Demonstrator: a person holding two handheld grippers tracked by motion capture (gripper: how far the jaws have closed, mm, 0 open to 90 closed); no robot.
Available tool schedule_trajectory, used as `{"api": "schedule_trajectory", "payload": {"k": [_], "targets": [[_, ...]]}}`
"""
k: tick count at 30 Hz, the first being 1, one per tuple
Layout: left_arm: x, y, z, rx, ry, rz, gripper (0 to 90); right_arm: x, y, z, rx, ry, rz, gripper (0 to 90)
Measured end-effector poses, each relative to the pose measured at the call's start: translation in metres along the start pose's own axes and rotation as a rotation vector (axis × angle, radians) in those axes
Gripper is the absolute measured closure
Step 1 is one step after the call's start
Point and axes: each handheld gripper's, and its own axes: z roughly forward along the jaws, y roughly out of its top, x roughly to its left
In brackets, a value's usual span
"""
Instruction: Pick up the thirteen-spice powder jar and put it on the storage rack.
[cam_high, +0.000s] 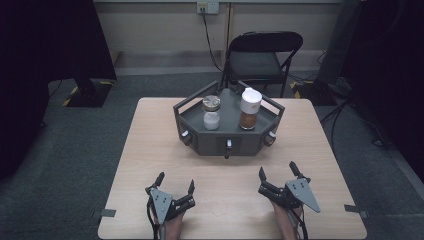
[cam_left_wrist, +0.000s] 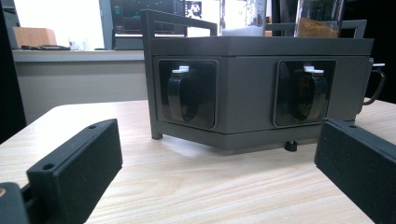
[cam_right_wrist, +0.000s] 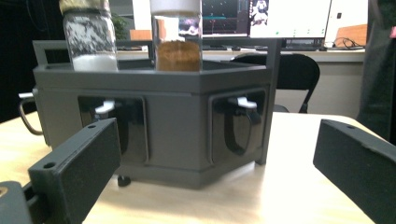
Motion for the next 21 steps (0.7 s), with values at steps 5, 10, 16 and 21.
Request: {"api": "schedule_trajectory", "payload": {"k": [5, 10, 16, 21], "targets": [[0.000, 0.000, 0.000, 0.000, 0.000, 0.000, 0.2, 0.000, -0.007, -0.006, 0.013, -0.014, -0.011, 0.0], [0.000, 0.000, 0.000, 0.000, 0.000, 0.000, 0.2, 0.000, -0.015, -0.012, 0.029, -0.027, -0.008, 0.0], [0.000, 0.000, 0.000, 0.000, 0.000, 0.000, 0.2, 0.004, -0.024, -0.015, 0.030, -0.045, -0.008, 0.0], [0.000, 0.000, 0.000, -0.001, 0.000, 0.000, 0.1, 0.008, -0.031, -0.018, 0.020, -0.055, -0.033, 0.0]]}}
